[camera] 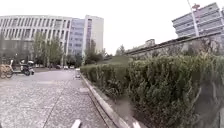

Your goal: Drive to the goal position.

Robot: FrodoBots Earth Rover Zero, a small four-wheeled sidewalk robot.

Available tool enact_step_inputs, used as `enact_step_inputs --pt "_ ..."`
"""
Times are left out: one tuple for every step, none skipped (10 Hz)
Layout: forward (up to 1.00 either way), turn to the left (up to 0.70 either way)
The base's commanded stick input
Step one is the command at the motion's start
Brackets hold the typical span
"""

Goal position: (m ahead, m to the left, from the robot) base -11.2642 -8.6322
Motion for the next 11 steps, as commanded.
enact_step_inputs --pt "0.0 0.0" --pt "0.0 0.0" --pt "0.0 0.0" --pt "0.0 0.0" --pt "0.07 0.0" --pt "0.19 0.02" --pt "0.68 0.33" --pt "0.7 0.35" --pt "0.7 0.35" --pt "0.7 0.35" --pt "0.7 0.35"
